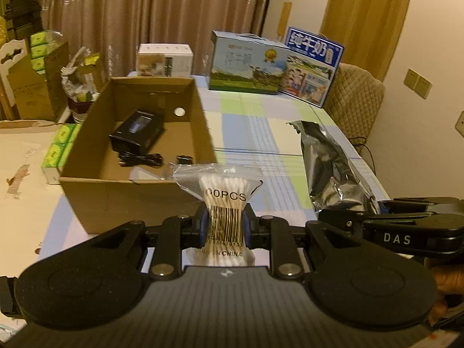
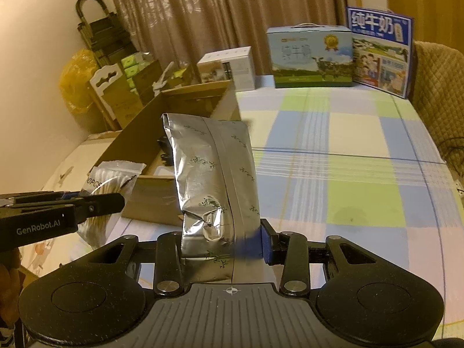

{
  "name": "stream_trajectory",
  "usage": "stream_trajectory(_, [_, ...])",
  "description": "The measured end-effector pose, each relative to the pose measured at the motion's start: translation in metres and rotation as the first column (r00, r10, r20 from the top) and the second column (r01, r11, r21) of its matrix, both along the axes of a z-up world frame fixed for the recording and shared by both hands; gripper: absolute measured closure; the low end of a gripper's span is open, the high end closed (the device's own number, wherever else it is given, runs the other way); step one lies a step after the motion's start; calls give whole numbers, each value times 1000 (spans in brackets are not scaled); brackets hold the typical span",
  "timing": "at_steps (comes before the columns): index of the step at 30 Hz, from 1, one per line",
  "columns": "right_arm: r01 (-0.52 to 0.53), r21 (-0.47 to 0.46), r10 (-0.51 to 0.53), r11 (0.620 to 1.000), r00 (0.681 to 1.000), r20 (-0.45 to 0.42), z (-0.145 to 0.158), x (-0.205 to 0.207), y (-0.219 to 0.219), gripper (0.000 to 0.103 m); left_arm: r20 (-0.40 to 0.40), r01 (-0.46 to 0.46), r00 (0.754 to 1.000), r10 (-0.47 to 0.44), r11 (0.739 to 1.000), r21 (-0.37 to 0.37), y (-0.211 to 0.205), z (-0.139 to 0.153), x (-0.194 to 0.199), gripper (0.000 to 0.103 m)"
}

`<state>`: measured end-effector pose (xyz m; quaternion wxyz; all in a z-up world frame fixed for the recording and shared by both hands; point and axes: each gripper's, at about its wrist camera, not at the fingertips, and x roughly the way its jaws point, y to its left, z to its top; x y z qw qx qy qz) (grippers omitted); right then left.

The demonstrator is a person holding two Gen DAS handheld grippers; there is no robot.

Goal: Organize objects
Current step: 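Carry the swab bag and foil bag over the cardboard box, then open the left tool to drop the swab bag while the right tool drops the foil bag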

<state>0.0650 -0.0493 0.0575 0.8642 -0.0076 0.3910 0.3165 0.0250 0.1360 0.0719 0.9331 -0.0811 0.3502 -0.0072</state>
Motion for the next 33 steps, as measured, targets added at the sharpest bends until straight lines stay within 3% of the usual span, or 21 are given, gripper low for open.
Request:
stream_trajectory(11, [-108,9,108,994,994,5,9,15,59,68,29,-91,996,90,995,30,51,11,4,84])
stream_trajectory(19, [-140,32,140,990,990,2,22,53,109,68,41,-128,991,125,990,67,96,21,35,84])
stream_trajectory(29, [-127,49,126,991,992,14,29,98,153,68,22,-108,994,106,990,90,120,14,86,83])
stream_trajectory(31, [-121,46,120,992,993,10,26,104,158,68,14,-103,995,102,990,96,123,8,96,81])
stream_trajectory(33, [-113,47,113,992,994,2,21,108,160,68,13,-106,994,105,990,97,127,3,105,64])
